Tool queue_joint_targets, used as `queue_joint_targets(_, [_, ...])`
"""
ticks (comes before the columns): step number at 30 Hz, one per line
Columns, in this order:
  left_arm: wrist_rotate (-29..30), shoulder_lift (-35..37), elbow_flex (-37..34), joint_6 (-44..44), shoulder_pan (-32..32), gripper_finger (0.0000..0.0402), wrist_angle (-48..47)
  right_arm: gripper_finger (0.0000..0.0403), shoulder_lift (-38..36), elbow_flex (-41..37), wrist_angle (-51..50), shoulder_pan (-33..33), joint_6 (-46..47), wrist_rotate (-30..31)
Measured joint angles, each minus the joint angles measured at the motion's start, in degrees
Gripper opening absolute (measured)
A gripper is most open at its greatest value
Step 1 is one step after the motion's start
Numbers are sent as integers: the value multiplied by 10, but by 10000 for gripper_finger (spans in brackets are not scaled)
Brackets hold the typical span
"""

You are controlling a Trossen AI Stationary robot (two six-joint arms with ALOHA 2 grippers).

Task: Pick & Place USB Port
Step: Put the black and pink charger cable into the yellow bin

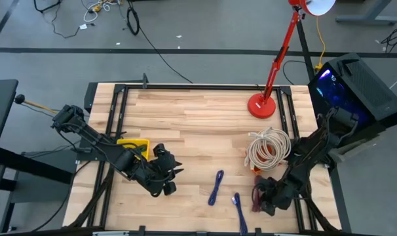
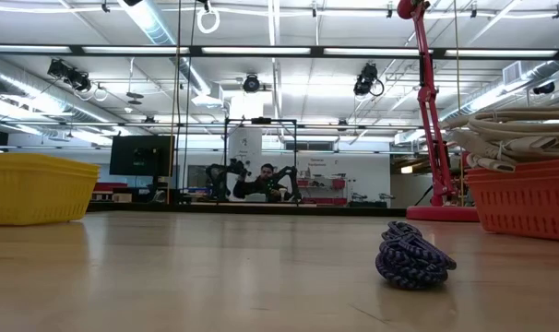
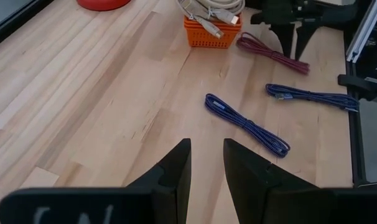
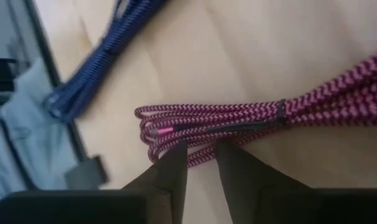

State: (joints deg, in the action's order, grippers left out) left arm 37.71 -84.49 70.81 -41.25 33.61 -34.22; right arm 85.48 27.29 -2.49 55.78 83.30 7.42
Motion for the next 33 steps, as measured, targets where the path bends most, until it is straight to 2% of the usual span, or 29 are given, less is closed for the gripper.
queue_joint_targets(3, [0, 0, 0, 0, 0, 99, 1, 88, 18, 0, 35, -6, -14, -6])
queue_joint_targets(10, [0, 0, 0, -1, 0, 99, 1, 55, 19, -1, 32, -9, -14, -17])
queue_joint_targets(16, [0, 0, 0, -1, 0, 99, 1, 7, 19, -2, 39, 8, -24, -50])
queue_joint_targets(20, [0, 0, 0, -1, 0, 99, 1, 22, 3, -7, 60, 23, -43, -41])
queue_joint_targets(23, [0, 0, 0, -1, 0, 99, 1, 29, -13, -7, 39, 31, -31, -47])
queue_joint_targets(33, [-3, 0, 0, -2, 1, 99, 2, 7, -93, -8, -12, 42, -31, -60])
